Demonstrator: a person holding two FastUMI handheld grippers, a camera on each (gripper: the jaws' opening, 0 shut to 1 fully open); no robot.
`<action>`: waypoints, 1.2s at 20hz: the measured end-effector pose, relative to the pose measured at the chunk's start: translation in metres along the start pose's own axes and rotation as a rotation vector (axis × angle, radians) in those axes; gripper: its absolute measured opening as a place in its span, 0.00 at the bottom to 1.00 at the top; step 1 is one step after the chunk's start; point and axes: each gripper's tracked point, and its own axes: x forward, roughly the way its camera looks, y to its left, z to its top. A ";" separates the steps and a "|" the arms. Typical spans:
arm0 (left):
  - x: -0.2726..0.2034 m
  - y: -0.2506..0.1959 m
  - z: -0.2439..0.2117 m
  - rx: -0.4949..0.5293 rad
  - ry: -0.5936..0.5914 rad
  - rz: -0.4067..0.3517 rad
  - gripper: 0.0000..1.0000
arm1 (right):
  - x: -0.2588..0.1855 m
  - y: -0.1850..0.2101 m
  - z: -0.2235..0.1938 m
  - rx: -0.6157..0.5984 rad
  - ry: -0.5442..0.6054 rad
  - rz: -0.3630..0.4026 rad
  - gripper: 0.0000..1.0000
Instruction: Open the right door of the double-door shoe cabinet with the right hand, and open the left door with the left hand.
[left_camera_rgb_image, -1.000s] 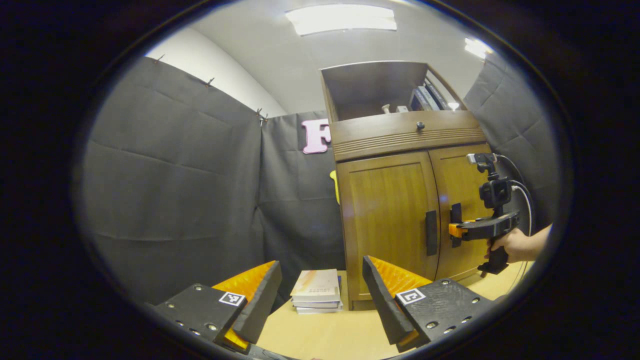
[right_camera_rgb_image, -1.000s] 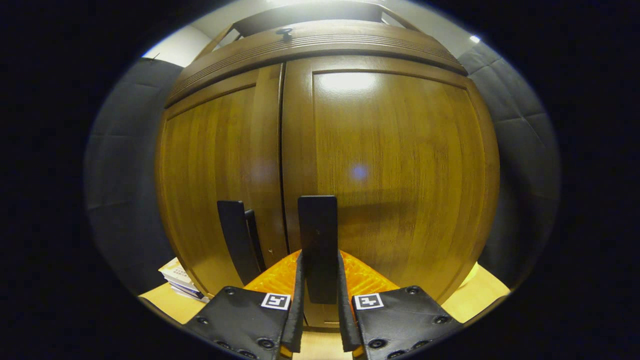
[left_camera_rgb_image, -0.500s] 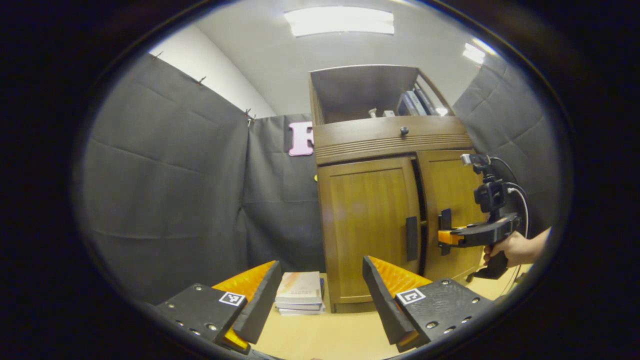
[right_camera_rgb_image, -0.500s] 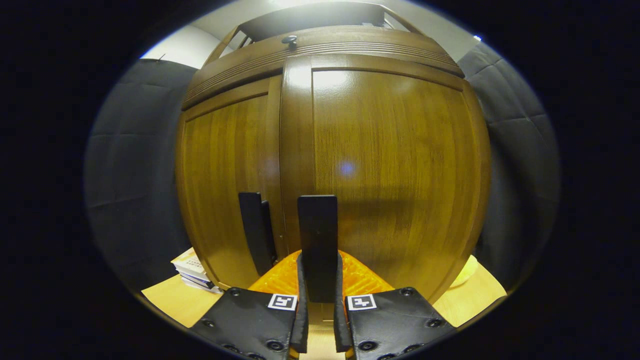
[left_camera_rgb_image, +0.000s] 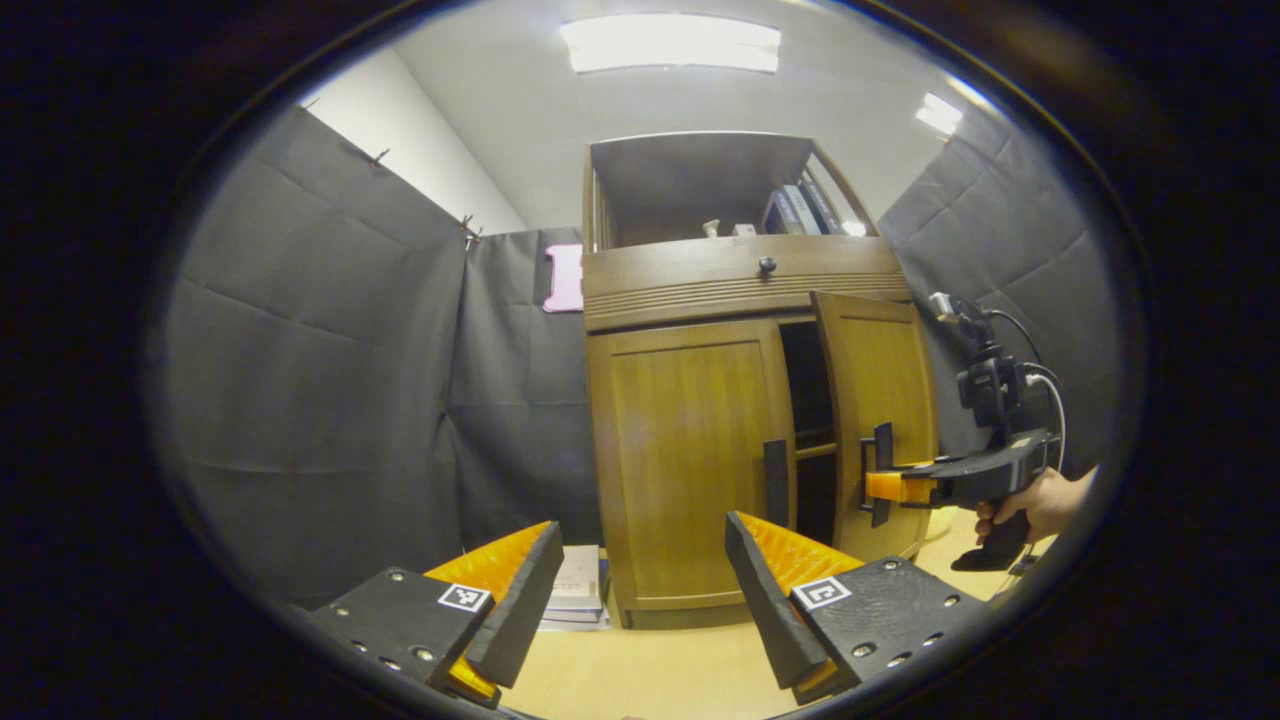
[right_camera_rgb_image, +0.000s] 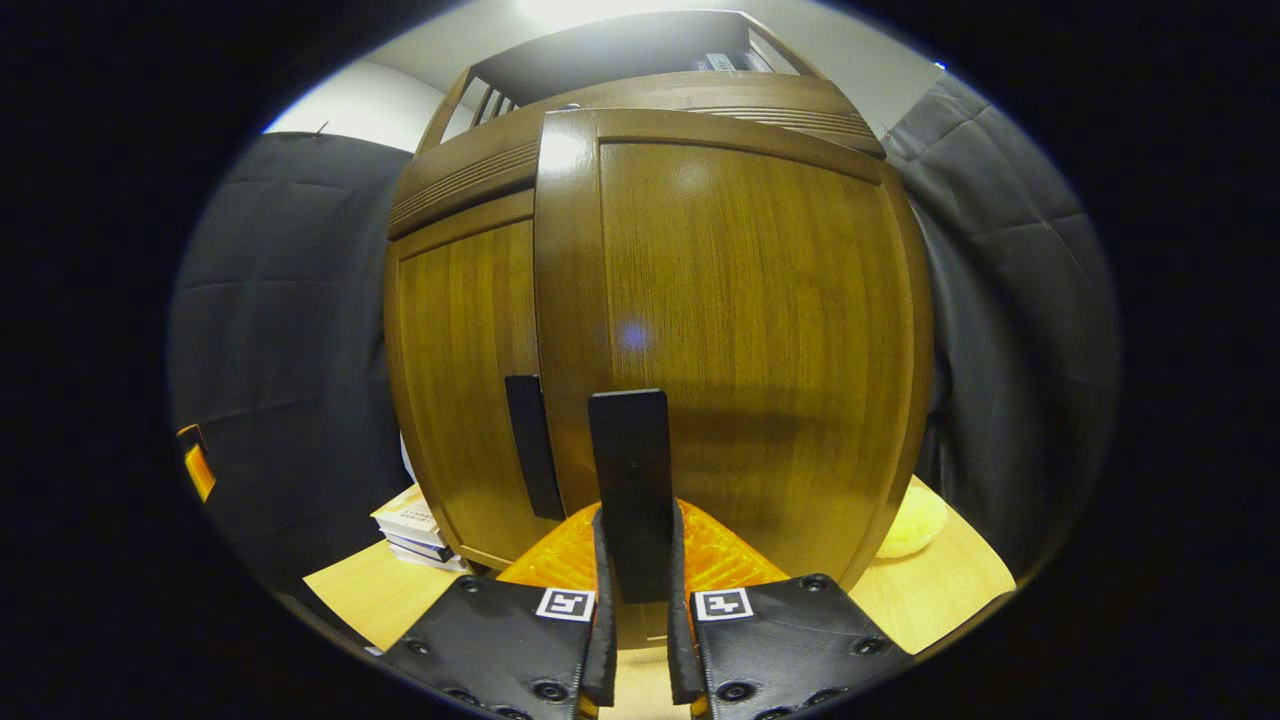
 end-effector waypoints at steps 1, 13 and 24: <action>-0.001 0.000 0.000 0.002 0.001 -0.006 0.95 | -0.005 -0.002 0.000 -0.002 0.001 0.000 0.23; -0.004 -0.009 0.004 0.022 -0.002 -0.086 0.95 | -0.075 -0.040 -0.007 -0.003 0.025 -0.010 0.23; 0.005 -0.026 0.010 0.006 -0.012 -0.190 0.95 | -0.124 -0.084 -0.012 0.018 0.040 -0.064 0.18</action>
